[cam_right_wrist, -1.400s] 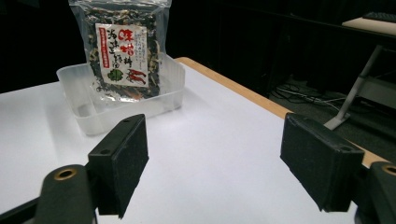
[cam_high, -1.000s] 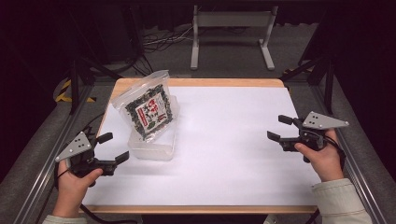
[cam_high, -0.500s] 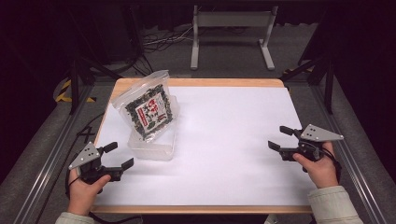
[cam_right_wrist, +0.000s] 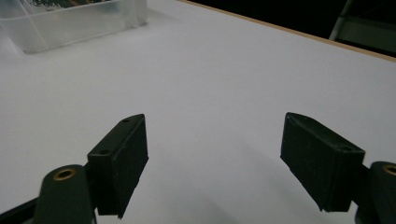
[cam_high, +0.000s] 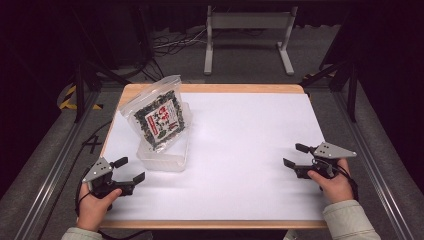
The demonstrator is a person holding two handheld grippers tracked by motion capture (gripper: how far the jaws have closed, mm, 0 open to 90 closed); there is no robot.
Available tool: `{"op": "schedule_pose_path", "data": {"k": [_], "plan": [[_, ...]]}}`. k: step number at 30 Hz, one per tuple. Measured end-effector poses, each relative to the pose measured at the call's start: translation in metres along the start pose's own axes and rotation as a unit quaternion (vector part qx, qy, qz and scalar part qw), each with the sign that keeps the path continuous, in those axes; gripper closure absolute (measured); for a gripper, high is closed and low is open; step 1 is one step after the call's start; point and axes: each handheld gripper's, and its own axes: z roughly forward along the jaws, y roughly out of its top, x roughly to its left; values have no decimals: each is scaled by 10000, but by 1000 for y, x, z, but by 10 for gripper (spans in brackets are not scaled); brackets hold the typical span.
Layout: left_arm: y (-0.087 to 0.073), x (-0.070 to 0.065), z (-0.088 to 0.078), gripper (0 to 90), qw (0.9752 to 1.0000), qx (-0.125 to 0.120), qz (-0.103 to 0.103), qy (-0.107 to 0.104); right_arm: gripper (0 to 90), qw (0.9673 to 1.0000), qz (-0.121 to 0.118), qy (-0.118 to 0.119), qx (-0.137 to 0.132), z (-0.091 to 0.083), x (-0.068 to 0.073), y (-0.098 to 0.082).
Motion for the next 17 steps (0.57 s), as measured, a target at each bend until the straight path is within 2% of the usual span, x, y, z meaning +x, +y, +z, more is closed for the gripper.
{"op": "schedule_pose_path", "data": {"k": [6, 7, 9, 17], "plan": [[0, -1, 0, 90, 10000, -39, 68, 28, 234, 10000, 50, -5, 10, 1, 0, -6], [1, -1, -1, 91, 9999, -145, 81, 42, 235, 10000, 82, -21, -20, 1, 0, -8], [2, -1, -2, 90, 9998, -205, 69, 44, 239, 9999, 99, -43, -89, 0, -1, -9], [5, -4, -3, 93, 9995, -271, 138, 28, 242, 9994, 209, -122, -258, -3, -2, -7]]}}
